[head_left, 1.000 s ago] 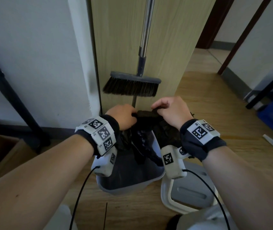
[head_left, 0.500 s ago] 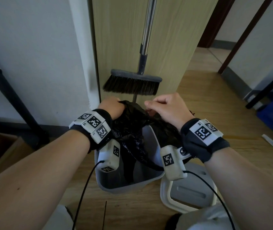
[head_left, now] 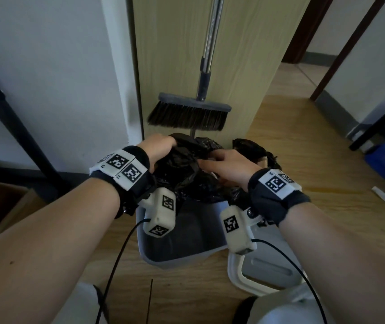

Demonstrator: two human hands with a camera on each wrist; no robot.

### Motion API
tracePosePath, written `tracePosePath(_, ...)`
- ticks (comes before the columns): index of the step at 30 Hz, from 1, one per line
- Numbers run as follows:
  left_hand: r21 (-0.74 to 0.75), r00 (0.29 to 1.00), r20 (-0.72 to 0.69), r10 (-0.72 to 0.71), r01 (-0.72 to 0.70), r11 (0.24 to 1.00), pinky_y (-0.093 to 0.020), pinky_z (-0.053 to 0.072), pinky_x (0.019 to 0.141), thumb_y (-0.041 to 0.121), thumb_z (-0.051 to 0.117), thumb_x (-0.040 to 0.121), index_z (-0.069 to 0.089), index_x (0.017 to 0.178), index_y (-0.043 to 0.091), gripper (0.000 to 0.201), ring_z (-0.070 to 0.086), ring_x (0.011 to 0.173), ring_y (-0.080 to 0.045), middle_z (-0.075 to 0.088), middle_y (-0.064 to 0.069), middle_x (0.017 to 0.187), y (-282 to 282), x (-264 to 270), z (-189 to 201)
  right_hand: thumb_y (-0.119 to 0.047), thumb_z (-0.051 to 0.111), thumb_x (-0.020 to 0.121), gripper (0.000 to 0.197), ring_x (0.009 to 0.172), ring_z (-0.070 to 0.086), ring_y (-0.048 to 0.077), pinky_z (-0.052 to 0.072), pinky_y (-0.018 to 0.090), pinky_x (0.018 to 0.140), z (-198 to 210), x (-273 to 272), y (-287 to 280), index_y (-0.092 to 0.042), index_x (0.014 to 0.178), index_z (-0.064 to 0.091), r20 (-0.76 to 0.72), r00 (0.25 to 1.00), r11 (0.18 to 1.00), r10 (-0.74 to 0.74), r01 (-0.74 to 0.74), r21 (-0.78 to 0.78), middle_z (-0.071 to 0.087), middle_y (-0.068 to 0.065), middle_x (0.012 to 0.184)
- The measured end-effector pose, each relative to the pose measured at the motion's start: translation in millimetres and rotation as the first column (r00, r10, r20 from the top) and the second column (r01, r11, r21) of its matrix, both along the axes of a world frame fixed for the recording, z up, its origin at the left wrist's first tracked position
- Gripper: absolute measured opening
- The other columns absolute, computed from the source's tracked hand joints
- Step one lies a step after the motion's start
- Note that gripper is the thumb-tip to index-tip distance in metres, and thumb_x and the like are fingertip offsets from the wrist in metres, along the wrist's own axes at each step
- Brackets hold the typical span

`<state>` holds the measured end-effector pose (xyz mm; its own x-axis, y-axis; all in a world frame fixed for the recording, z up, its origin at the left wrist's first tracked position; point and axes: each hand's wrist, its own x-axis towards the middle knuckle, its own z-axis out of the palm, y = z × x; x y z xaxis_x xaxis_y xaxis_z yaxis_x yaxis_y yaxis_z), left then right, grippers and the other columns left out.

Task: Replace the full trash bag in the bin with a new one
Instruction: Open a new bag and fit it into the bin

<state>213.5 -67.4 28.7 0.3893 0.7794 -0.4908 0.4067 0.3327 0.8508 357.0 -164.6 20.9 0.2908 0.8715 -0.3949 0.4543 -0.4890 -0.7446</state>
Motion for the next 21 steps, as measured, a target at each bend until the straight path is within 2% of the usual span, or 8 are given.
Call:
tracePosePath(3,-0.062,0.994,0.102,0.038,-0.032,0.998,-0.034,0.05,0.08,0.009,0.045,0.092,0.06,0.084,0.005,0.018,0.061,0.081,-0.028,0.063,-0.015,0.088,-3.6,1.5,2.2,-0.05,0.068,0.078,0.037,0.089,0.068,0.017,0.056,0.033,0.081,6.5,-8.9,3.0,-0.024,0.104,0.062,-0.251,0.966,0.998,-0.068,0.064,-0.023,0.07,-0.001,0.095)
tracePosePath(6,-0.095,0.993,0.112,0.041,-0.03,0.995,-0.034,0.05,0.072,0.013,0.047,0.093,0.059,0.076,0.006,0.021,0.061,0.073,-0.026,0.066,-0.012,0.073,-4.8,-0.3,5.0,-0.021,0.074,0.079,0.036,0.081,0.064,0.013,0.052,0.029,0.08,7.6,-10.7,6.7,-0.013,0.112,0.063,-0.185,0.981,0.998,-0.054,0.057,0.015,0.066,-0.002,0.087)
tracePosePath(8,-0.146,0.996,0.087,-0.013,0.026,0.989,-0.029,0.048,0.06,0.018,0.049,0.091,0.059,0.072,0.007,0.023,0.058,0.063,-0.023,0.064,-0.01,0.06,-4.8,-5.1,7.6,-0.007,0.07,0.08,0.046,0.085,0.062,0.019,0.049,0.031,0.084,5.6,-7.5,8.8,-0.007,0.124,0.058,-0.137,0.982,0.99,-0.132,0.136,0.025,0.065,0.003,0.091)
tracePosePath(11,-0.204,0.987,0.132,-0.089,0.115,0.972,-0.027,0.047,0.062,0.029,0.053,0.087,0.063,0.074,0.009,0.026,0.062,0.06,-0.021,0.066,-0.008,0.063,1.6,-15.6,10.6,-0.003,0.061,0.084,0.047,0.095,0.061,0.029,0.049,0.035,0.086,7.6,1.7,8.2,-0.008,0.13,0.053,-0.235,0.931,0.956,-0.279,0.292,0.023,0.064,0.013,0.109)
tracePosePath(14,-0.211,0.977,0.212,-0.007,0.053,0.976,-0.027,0.052,0.064,0.03,0.056,0.087,0.067,0.077,0.013,0.023,0.068,0.053,-0.018,0.07,-0.008,0.067,12.6,-28.0,9.5,-0.004,0.055,0.088,0.039,0.083,0.059,0.028,0.048,0.034,0.074,10.8,19.1,6.1,-0.009,0.127,0.055,-0.288,0.86,0.899,-0.42,0.437,-0.005,0.062,0.012,0.1)
tracePosePath(16,-0.119,0.967,0.212,0.14,-0.117,0.986,-0.024,0.056,0.055,0.014,0.06,0.085,0.065,0.075,0.014,0.012,0.066,0.049,-0.017,0.066,-0.009,0.068,19.1,-34.4,4.8,-0.008,0.058,0.088,0.038,0.082,0.061,0.029,0.05,0.034,0.067,10.0,28.2,1.5,-0.005,0.126,0.055,-0.276,0.825,0.862,-0.494,0.505,-0.033,0.064,0.013,0.104)
tracePosePath(19,0.163,0.95,0.122,0.288,-0.305,0.938,-0.024,0.051,0.059,-0.002,0.062,0.08,0.06,0.066,0.017,0.024,0.061,0.066,-0.02,0.059,-0.007,0.072,27.4,-41.5,-6.2,-0.016,0.058,0.089,0.044,0.117,0.058,0.034,0.048,0.045,0.097,6.6,30.6,-3.8,-0.001,0.13,0.053,-0.144,0.855,0.867,-0.498,0.495,-0.06,0.058,0.018,0.132)
tracePosePath(21,0.379,0.972,-0.031,0.232,-0.204,0.903,-0.024,0.046,0.068,0.008,0.064,0.081,0.062,0.072,0.018,0.013,0.058,0.084,-0.019,0.058,0.002,0.075,26.4,-41.7,-9.4,-0.016,0.057,0.091,0.044,0.123,0.054,0.034,0.044,0.044,0.105,6.5,29.0,-3.2,-0.001,0.131,0.053,-0.113,0.873,0.88,-0.475,0.47,-0.063,0.055,0.018,0.135)
